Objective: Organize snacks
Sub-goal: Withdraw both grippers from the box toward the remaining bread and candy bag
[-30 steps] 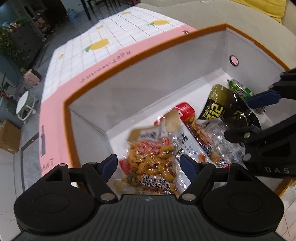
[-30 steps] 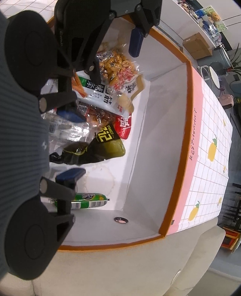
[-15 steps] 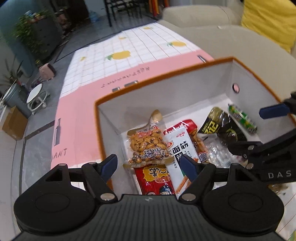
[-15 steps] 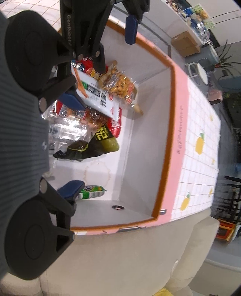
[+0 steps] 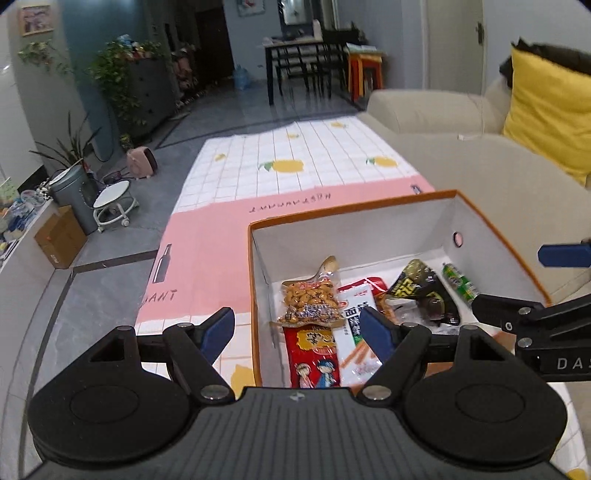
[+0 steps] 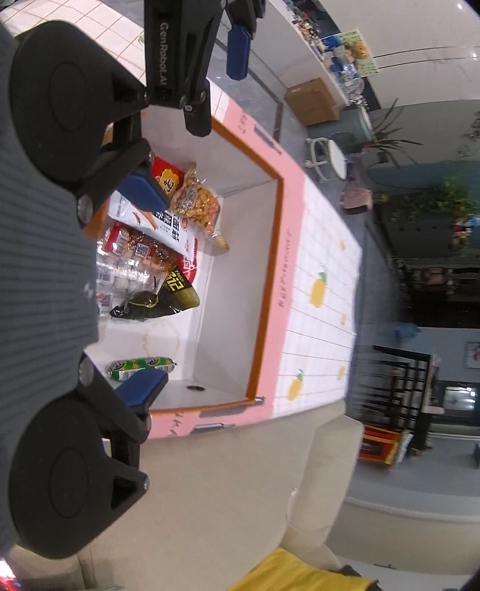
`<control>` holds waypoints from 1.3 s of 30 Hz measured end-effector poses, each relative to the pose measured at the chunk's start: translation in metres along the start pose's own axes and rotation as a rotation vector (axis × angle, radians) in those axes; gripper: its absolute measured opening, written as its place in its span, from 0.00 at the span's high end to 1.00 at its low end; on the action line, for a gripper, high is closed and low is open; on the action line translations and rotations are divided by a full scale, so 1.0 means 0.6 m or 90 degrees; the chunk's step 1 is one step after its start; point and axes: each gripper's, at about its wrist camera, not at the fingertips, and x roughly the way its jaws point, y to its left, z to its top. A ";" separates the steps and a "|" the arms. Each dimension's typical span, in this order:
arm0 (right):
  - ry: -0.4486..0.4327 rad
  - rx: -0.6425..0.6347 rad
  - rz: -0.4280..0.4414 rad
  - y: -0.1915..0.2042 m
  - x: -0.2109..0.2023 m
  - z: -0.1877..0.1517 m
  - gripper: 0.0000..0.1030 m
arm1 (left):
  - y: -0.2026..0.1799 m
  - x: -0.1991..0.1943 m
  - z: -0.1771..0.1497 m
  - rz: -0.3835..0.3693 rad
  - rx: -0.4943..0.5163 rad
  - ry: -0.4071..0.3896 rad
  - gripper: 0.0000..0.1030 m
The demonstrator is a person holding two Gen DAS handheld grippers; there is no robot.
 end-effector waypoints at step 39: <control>-0.014 0.009 -0.014 0.044 -0.087 -0.270 0.09 | -0.052 -0.044 -0.232 -0.090 -0.100 0.085 0.26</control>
